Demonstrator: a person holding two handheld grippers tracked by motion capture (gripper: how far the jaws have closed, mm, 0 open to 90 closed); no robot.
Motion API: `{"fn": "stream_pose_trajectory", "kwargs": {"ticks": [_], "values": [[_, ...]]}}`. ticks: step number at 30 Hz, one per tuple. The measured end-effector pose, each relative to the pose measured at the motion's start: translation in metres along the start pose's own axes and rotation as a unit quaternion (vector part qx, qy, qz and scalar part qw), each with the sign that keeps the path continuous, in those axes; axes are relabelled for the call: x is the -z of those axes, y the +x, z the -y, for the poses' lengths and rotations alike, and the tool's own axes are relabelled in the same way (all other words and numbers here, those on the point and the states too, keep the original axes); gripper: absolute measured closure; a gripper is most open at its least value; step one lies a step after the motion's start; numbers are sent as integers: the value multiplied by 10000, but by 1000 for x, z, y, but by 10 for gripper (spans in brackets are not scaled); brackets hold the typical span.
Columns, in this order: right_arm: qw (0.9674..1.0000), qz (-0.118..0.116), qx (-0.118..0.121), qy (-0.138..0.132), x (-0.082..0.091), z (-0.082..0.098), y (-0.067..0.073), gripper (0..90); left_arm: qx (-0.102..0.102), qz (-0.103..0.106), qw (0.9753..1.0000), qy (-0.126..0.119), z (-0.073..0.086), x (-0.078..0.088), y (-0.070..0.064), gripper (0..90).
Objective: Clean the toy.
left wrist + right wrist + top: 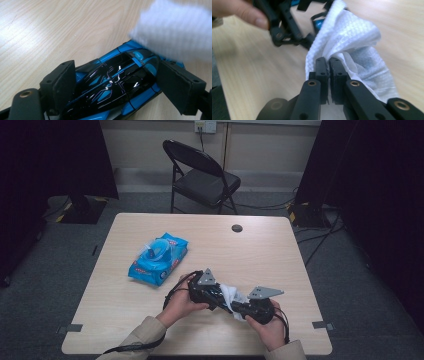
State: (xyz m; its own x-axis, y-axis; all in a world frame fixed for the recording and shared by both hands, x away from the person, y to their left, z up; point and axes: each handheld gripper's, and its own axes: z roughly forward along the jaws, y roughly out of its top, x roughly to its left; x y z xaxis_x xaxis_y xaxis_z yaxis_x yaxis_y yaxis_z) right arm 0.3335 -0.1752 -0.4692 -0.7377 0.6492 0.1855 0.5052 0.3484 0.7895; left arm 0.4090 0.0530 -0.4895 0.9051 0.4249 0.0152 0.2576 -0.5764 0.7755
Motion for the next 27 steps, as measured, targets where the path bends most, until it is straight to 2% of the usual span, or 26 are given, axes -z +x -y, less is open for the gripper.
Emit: {"fn": "stream_pose_trajectory", "kwargs": {"ticks": [4,9,17,21,27], "values": [[9997,148,-111,-138,7,-3,-13,866,4,1,10000,16,0,0,0,162],[9991,371,-152,-126,5,-6,-28,865,0,2,10000,8,0,0,0,162],[9977,655,-174,-79,-11,-15,-48,862,-3,14,10000,13,0,0,0,162],[9970,764,-155,2,-23,-17,-52,859,17,18,10000,-7,0,0,0,162],[9966,792,-133,175,-40,-16,-54,858,11,17,10000,-20,0,-1,-1,162]]}}
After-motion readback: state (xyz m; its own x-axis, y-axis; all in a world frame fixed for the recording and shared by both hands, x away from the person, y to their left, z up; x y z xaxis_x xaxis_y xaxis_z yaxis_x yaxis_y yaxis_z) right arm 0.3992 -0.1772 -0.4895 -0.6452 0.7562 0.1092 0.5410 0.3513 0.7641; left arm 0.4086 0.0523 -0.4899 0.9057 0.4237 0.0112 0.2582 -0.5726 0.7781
